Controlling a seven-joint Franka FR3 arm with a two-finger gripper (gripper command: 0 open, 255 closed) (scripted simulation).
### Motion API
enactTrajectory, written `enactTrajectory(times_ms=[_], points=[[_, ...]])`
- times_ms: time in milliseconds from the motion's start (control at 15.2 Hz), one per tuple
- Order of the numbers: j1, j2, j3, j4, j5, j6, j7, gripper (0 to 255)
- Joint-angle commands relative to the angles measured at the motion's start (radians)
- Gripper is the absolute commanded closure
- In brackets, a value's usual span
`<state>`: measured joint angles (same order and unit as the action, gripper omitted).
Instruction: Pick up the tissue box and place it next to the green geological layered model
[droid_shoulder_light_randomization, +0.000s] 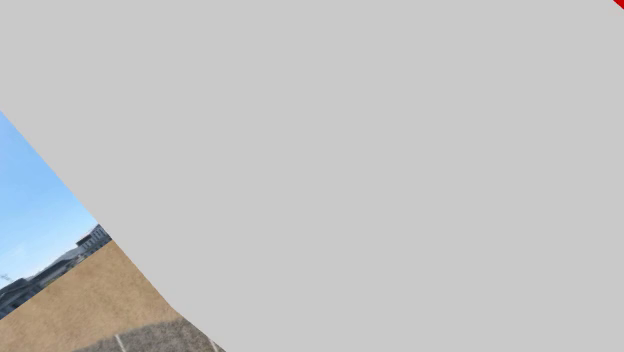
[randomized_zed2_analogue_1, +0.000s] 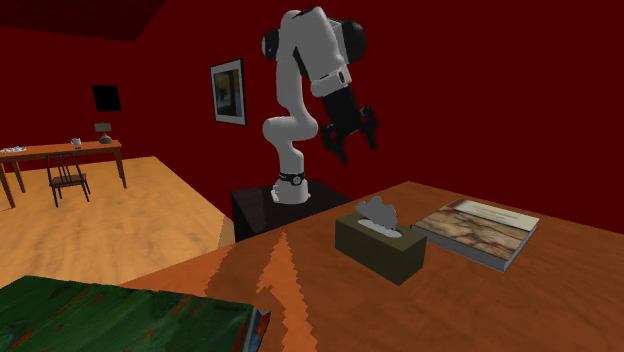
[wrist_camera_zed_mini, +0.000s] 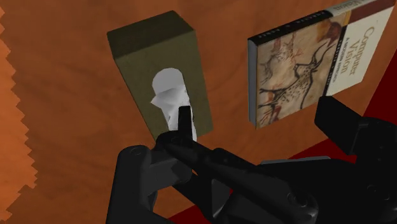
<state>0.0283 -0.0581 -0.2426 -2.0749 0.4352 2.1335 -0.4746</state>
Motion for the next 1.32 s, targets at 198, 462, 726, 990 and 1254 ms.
enactTrajectory(times_ms=[198, 462, 726, 990, 1254], points=[[-0.022, 0.207, -0.016, 0.147, 0.178, 0.009, -0.113, 0], [-0.064, 0.373, -0.002, 0.292, 0.304, -0.013, -0.177, 0], [-0.077, 0.441, 0.014, 0.341, 0.347, -0.005, -0.195, 0], [-0.068, 0.470, 0.026, 0.341, 0.365, 0.029, -0.204, 0], [-0.064, 0.483, 0.031, 0.341, 0.372, 0.042, -0.207, 0]])
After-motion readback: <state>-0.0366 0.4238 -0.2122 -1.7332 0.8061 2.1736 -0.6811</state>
